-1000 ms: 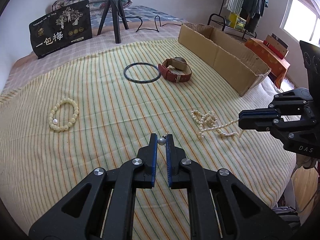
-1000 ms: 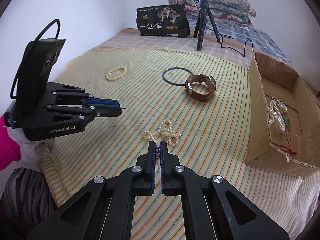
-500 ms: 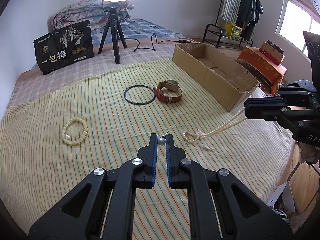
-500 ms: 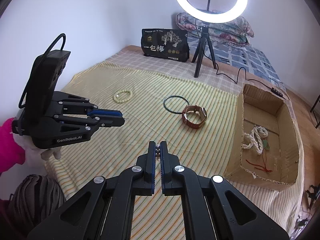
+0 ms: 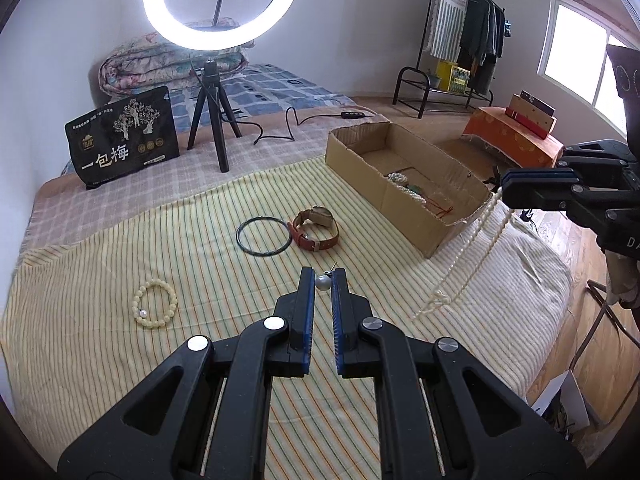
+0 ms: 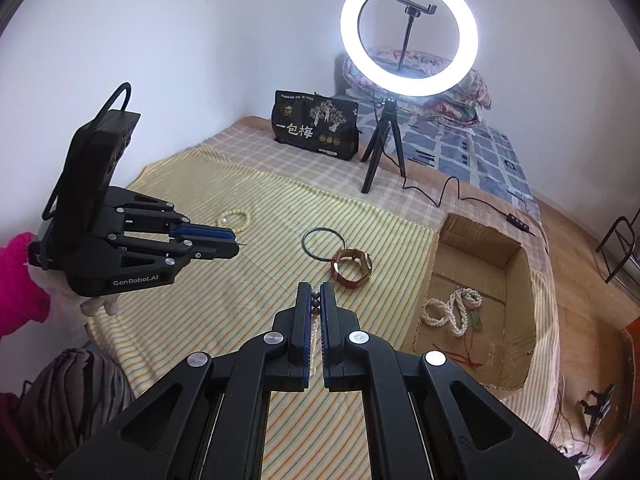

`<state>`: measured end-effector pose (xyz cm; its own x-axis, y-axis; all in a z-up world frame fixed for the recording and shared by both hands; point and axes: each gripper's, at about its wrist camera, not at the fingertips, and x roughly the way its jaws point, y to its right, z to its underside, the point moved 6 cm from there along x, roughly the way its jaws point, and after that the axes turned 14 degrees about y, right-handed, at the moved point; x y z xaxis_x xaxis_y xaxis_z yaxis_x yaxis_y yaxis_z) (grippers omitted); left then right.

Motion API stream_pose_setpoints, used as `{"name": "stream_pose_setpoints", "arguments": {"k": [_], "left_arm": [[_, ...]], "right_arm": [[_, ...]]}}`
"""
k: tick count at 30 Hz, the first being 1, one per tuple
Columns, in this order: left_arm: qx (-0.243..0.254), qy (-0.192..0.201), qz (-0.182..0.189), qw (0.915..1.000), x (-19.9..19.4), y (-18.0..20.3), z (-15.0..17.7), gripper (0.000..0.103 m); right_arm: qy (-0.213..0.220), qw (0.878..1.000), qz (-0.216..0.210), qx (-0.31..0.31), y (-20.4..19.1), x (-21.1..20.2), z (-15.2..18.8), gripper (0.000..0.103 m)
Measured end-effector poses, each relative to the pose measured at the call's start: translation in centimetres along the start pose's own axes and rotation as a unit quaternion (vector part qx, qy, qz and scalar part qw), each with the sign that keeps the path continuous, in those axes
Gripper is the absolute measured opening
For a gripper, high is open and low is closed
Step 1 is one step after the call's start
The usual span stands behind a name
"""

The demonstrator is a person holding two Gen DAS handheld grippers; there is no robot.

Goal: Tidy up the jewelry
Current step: 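Lift the pearl necklace with both tools and carry it toward the box, then lower the pearl necklace into the cardboard box and open both tools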

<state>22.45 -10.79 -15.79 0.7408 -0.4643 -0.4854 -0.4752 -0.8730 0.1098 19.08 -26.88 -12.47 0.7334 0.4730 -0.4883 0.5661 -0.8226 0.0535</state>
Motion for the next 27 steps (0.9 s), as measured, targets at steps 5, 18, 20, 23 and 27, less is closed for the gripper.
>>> {"name": "stream_pose_setpoints", "arguments": {"k": [5, 18, 20, 23, 27], "left_arm": [[0.005, 0.009, 0.010, 0.9999, 0.3, 1.4, -1.3, 0.006], [0.021, 0.029, 0.052, 0.9980, 3.9, 6.6, -5.7, 0.006], [0.023, 0.031, 0.057, 0.9976, 4.6, 7.3, -6.5, 0.006], [0.026, 0.034, 0.064, 0.9970, 5.9, 8.3, -7.9, 0.006], [0.022, 0.037, 0.072, 0.9964, 7.7, 9.1, -9.7, 0.006]], "right_arm": [[0.015, 1.000, 0.021, -0.009, 1.6, -1.8, -1.5, 0.003], [0.044, 0.996, 0.081, -0.006, 8.2, -4.7, -3.7, 0.003], [0.049, 0.995, 0.091, -0.001, 9.4, -4.9, -4.0, 0.003], [0.055, 0.993, 0.103, 0.006, 11.2, -5.1, -4.4, 0.003], [0.059, 0.991, 0.122, 0.013, 13.6, -5.1, -4.6, 0.003]]}}
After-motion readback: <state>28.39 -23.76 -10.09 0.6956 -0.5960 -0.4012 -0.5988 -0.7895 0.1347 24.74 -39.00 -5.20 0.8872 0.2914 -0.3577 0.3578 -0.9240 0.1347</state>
